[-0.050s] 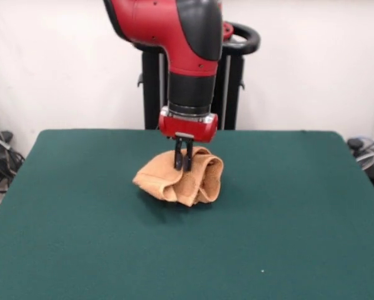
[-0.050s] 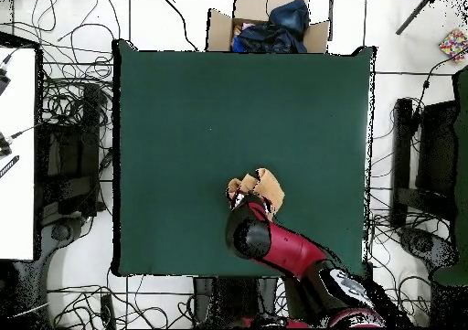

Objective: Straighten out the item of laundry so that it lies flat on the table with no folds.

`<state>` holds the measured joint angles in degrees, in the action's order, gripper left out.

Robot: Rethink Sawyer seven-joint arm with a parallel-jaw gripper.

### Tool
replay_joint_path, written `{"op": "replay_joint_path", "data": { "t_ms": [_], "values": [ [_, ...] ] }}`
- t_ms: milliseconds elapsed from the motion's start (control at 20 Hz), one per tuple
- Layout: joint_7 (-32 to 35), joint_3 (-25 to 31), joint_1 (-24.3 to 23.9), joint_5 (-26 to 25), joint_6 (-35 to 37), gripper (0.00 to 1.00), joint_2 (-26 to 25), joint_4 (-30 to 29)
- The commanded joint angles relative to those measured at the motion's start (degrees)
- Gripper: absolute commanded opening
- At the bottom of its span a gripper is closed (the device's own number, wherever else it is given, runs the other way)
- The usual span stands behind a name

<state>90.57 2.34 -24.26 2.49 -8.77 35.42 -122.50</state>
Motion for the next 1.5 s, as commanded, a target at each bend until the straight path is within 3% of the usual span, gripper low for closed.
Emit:
{"op": "replay_joint_path", "data": {
  "t_ms": [50,150,350,500,650,850,1250,1450,1500],
  "values": [
    [12.81,-1.53,3.99,5.57,15.48,0.00,11.49,-3.49],
    [12.84,-6.71,9.07,6.95,22.62,0.00,16.07,-1.54],
    [15.37,-11.41,14.09,6.36,34.84,0.00,21.44,1.83],
    [15.93,-11.45,14.73,6.43,36.73,0.00,23.04,2.31],
    [15.50,-6.80,11.40,8.33,25.94,0.00,20.03,-1.74],
    [14.26,-1.16,4.39,6.05,13.42,0.00,13.73,-4.11],
    [11.96,-0.44,-0.49,1.86,4.33,0.00,6.00,-2.44],
    [12.61,4.42,-3.85,1.05,2.03,0.00,4.13,-4.01],
    [13.23,5.96,-4.86,1.07,1.67,1.00,3.69,-4.67]
  ]
}}
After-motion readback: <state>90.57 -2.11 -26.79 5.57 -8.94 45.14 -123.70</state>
